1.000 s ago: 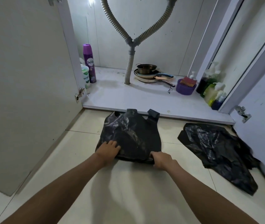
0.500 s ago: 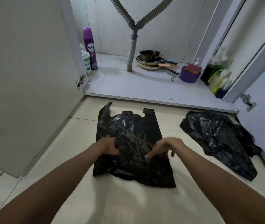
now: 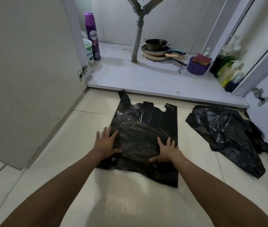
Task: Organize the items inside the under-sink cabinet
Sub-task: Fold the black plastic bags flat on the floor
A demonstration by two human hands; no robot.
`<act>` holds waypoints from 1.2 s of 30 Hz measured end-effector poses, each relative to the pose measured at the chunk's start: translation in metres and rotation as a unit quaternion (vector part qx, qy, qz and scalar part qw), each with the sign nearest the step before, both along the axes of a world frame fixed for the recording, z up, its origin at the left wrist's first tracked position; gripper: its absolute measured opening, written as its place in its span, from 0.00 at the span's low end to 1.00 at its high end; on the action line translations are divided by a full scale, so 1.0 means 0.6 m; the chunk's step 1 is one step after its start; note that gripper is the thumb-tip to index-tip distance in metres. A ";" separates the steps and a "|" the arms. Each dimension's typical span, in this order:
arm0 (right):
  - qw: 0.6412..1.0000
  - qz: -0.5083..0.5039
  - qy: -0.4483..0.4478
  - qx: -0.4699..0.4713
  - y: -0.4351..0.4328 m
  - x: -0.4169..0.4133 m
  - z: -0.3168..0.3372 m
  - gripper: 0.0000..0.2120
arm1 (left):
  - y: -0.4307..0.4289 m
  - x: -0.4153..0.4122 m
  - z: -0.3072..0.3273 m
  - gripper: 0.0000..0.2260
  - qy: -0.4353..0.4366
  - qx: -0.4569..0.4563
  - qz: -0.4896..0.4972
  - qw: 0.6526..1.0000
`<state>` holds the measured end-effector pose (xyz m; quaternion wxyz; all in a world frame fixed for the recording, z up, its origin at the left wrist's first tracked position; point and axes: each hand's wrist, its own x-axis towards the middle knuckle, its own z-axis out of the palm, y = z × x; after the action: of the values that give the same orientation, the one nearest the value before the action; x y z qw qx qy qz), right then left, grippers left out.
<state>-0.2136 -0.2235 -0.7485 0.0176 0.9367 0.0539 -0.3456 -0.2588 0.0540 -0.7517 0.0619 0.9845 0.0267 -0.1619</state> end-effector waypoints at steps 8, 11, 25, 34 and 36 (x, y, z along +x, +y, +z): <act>0.998 -0.025 -0.006 0.060 -0.001 -0.001 -0.015 0.59 | -0.009 0.001 -0.006 0.45 0.007 -0.047 0.000 0.999; 0.998 0.041 -0.002 0.052 0.003 0.005 -0.007 0.63 | -0.004 -0.002 -0.009 0.51 0.080 -0.014 -0.079 0.994; 0.981 0.168 -0.042 0.091 0.050 -0.052 -0.044 0.66 | -0.001 -0.027 -0.011 0.71 0.159 0.072 -0.127 0.977; 0.991 0.123 -0.009 -0.044 -0.061 -0.012 0.003 0.70 | 0.042 -0.036 0.005 0.73 0.205 0.141 -0.119 0.961; 0.990 0.126 0.000 -0.064 -0.043 -0.007 0.010 0.71 | 0.025 -0.027 0.013 0.72 0.214 0.127 -0.103 0.963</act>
<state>-0.2178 -0.2493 -0.7424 0.1205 0.9196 0.1491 -0.3430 -0.2749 0.0692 -0.7437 -0.0877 0.9240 -0.0422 -0.3697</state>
